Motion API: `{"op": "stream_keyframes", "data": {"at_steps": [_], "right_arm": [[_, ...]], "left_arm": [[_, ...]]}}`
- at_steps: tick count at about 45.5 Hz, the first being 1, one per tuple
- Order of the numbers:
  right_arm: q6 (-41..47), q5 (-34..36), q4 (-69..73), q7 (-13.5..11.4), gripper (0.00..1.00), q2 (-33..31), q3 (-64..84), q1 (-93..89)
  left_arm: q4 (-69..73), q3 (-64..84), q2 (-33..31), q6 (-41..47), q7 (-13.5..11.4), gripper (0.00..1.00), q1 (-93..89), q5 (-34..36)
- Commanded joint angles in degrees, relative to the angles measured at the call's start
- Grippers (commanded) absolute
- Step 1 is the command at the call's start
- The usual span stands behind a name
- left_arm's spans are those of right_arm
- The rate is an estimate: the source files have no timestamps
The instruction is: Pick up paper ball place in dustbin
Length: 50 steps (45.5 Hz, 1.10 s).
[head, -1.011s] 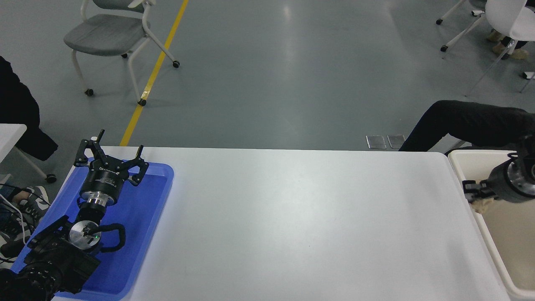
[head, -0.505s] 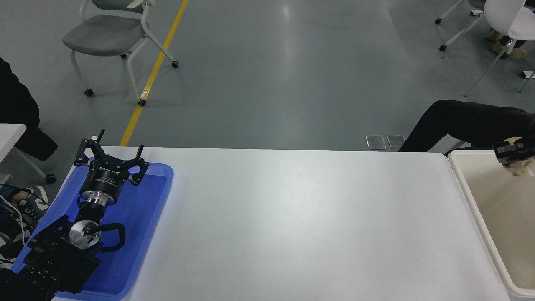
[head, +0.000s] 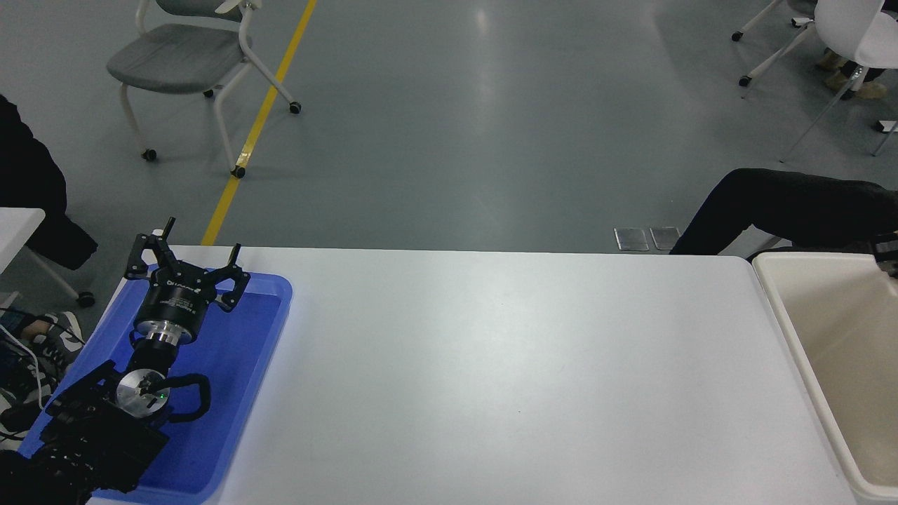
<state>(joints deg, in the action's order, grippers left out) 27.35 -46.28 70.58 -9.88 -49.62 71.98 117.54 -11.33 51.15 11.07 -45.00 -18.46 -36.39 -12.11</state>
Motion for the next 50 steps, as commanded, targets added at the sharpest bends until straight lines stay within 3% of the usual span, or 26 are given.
{"op": "stream_keyframes", "data": {"at_steps": [1, 10, 18, 23, 28, 44, 50], "right_arm": [[-0.54, -3.47, -16.86, 2.23, 0.0, -4.43, -9.21, -17.4], [-5.1, -3.3, -35.84, 3.81, 0.0, -3.29, -27.4, -40.69], [-10.55, -2.33, -52.02, 6.01, 0.0, 5.49, -38.4, -58.9], [-14.95, -0.4, -53.97, 5.92, 0.0, 8.48, -41.66, -62.42], [-19.08, 5.92, -54.75, 5.4, 0.0, 12.34, -45.87, -68.13], [-19.61, 10.76, -62.66, 5.31, 0.0, 21.4, -57.39, -74.2], [-19.7, 15.68, -64.07, 5.31, 0.0, 23.17, -57.66, -75.26]], "left_arm": [[-0.01, 0.0, 0.01, 0.0, 0.0, 1.0, 0.0, -0.02], [-0.01, 0.0, 0.01, 0.0, 0.0, 1.0, 0.0, -0.02], [0.17, 0.0, 0.01, 0.0, 0.0, 1.0, 0.0, -0.02], [-0.01, 0.0, 0.09, 0.0, -0.09, 1.0, 0.09, -0.02], [-0.01, 0.0, 0.09, 0.0, -0.09, 1.0, 0.0, -0.02], [0.17, 0.09, 0.18, 0.0, -0.18, 1.0, 0.09, -0.02], [0.17, 0.0, 0.18, 0.0, -0.09, 1.0, 0.09, -0.02]]}}
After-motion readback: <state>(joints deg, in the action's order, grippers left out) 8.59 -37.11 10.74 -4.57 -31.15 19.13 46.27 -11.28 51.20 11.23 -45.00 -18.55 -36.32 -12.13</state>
